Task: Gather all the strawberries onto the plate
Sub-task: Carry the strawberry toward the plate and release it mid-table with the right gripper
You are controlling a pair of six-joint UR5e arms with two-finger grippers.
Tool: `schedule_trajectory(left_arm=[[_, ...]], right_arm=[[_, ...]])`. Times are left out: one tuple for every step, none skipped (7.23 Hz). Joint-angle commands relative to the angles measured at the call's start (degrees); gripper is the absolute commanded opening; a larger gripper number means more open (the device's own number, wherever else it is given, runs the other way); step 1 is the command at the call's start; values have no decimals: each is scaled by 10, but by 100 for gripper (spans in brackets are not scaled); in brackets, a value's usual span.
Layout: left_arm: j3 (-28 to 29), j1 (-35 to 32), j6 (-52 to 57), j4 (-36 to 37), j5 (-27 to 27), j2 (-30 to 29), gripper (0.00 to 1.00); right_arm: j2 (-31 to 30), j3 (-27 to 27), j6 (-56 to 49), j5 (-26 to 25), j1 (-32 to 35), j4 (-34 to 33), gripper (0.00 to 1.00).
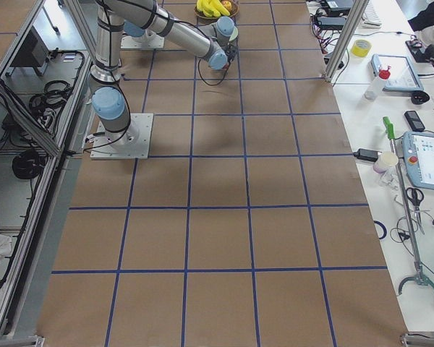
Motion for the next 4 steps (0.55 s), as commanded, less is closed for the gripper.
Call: schedule_trajectory(left_arm=[[0, -1, 2, 0, 0, 0, 100], [0, 0, 2, 0, 0, 0, 100], [0, 0, 3, 0, 0, 0, 100], [4, 3, 3, 2, -4, 0, 100]], right_arm=[[-3, -3, -1, -2, 0, 3, 81], [-15, -6, -2, -24, -1, 7, 83], [-52, -8, -4, -66, -1, 31, 86], [-94, -10, -27, -96, -13, 93, 88]])
